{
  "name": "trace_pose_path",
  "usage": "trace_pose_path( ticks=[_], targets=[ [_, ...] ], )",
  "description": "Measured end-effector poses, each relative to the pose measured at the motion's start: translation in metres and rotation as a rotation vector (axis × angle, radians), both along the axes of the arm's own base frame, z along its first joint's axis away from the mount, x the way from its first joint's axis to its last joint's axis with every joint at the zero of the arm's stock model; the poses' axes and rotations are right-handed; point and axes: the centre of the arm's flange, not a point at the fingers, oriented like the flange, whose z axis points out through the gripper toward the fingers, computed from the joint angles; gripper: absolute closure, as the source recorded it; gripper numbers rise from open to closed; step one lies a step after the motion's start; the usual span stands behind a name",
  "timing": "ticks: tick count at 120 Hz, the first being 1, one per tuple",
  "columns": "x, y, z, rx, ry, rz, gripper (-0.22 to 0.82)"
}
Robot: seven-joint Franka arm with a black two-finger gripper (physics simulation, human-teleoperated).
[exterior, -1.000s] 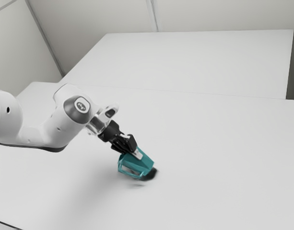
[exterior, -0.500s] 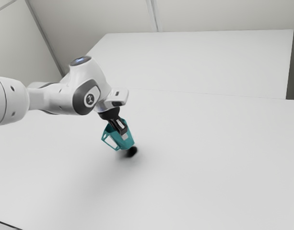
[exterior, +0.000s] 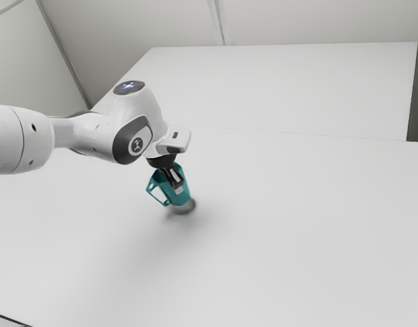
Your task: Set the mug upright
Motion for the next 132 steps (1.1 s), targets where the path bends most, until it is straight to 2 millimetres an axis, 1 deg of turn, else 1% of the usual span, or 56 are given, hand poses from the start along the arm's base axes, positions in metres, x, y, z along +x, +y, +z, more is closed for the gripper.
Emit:
trace_pose_path(
  ticks=[59,84,102,109,120,127,132],
  targets=[
    [-0.006,0.001,-0.024,0.034,0.063,-0.010,0.77],
    [-0.006,0.002,-0.026,0.035,0.069,-0.007,0.77],
    [-0.009,0.002,-0.028,0.027,0.077,-0.004,0.44],
    [-0.010,0.002,-0.027,0.025,0.077,-0.005,0.34],
    [-0.010,0.002,-0.022,0.024,0.070,-0.006,0.22],
    [-0.010,0.003,-0.019,0.023,0.065,-0.007,0.17],
    [-0.011,0.003,-0.013,0.022,0.055,-0.008,0.14]
  ],
)
